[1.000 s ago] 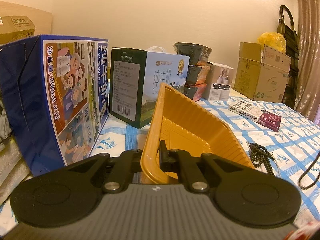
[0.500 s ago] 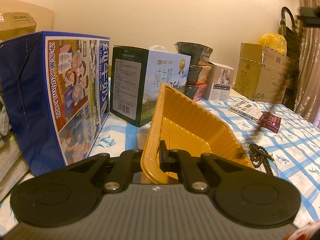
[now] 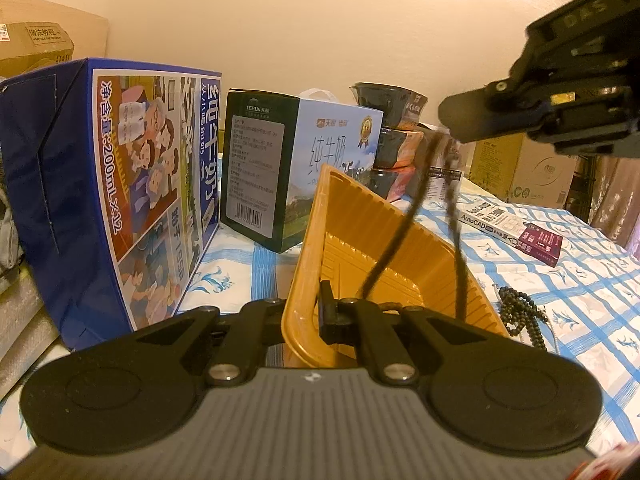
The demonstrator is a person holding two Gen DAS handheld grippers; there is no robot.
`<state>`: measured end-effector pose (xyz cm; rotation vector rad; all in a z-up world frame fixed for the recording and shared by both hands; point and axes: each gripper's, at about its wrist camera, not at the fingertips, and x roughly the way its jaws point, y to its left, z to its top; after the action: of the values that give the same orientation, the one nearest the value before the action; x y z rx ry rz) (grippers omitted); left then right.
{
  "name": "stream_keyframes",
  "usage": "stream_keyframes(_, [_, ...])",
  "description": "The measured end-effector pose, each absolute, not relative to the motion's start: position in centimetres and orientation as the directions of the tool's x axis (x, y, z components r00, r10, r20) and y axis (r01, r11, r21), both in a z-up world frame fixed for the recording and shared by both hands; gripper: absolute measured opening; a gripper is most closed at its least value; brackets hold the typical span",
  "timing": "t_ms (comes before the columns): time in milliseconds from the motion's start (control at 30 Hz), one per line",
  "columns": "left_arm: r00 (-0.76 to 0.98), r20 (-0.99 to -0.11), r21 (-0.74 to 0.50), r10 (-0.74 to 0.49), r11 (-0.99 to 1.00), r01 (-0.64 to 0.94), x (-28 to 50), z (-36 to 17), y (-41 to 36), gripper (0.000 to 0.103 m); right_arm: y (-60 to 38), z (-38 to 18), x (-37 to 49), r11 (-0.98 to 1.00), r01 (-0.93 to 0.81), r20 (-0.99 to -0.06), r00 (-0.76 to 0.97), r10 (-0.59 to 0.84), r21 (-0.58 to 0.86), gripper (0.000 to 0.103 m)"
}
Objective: Organize jewelry
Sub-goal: 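Grasp a long dark bead strand with the right tool and lower it into the tray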
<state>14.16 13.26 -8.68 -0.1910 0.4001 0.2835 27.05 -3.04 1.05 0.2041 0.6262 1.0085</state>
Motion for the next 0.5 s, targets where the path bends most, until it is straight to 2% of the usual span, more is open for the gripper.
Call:
stream_keyframes(133, [0.88,-0.414,-0.133,0.233,0.941,-0.312,14.2,-8.8,13.5,0.006,-3.6,0.9,27.7,0.548,-0.705,-0.396,0.392,0.83,0.451,0.008])
stream_keyframes(233, [0.88,-0.414,-0.135,0.232,0.941,-0.311,14.2,-8.9,13.5,0.006,-4.8,1.0,27.7,0.555,-0.692,-0.391,0.403,0.827,0.46,0.015])
stream_keyframes(333, [0.88,-0.415,-0.138,0.231,0.94,-0.312,14.2,-8.9,13.5,0.006,-6.9,1.0,27.1,0.58,-0.67,-0.386,0.437,0.813,0.463,0.044])
stream_keyframes(367, [0.88,-0.416,-0.139,0.23,0.94,-0.312,14.2,-8.9,13.5,0.006,-7.8,0.9,26.9,0.588,-0.662,-0.382,0.449,0.808,0.465,0.05])
stream_keyframes(500, [0.879,-0.417,-0.138,0.23,0.94,-0.311,14.3,-8.9,13.5,0.006,-11.5,0.1,25.7,0.649,-0.603,-0.407,0.506,0.761,0.464,0.054])
